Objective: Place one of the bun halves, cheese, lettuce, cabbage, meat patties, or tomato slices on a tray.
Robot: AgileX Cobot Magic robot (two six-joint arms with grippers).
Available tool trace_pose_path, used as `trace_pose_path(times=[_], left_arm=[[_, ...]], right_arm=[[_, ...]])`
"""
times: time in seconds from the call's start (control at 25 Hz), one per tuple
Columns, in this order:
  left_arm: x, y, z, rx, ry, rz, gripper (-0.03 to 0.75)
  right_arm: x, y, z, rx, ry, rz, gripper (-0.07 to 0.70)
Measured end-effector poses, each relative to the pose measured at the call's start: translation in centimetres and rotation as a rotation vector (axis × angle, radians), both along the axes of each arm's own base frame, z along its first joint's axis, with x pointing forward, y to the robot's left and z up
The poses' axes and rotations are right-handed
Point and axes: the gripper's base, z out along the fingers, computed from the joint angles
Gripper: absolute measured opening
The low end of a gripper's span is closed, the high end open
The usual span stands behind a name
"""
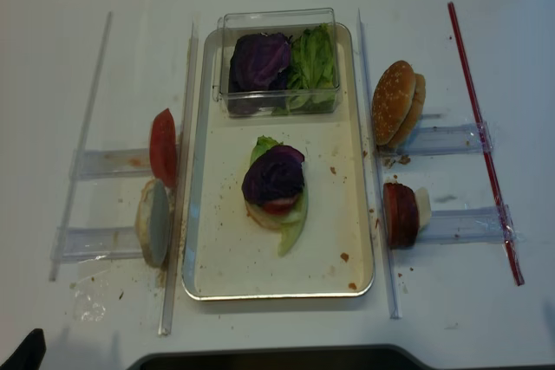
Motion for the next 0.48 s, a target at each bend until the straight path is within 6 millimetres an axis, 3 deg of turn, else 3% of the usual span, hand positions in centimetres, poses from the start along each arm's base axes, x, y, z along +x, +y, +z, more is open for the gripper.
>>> trace_pose_path(times=[0.48], left_arm=[[0.0, 0.0, 0.0, 0.0, 0.0, 0.0, 0.439]], right_arm=[[0.0, 0.0, 0.0, 0.0, 0.0, 0.0, 0.343]])
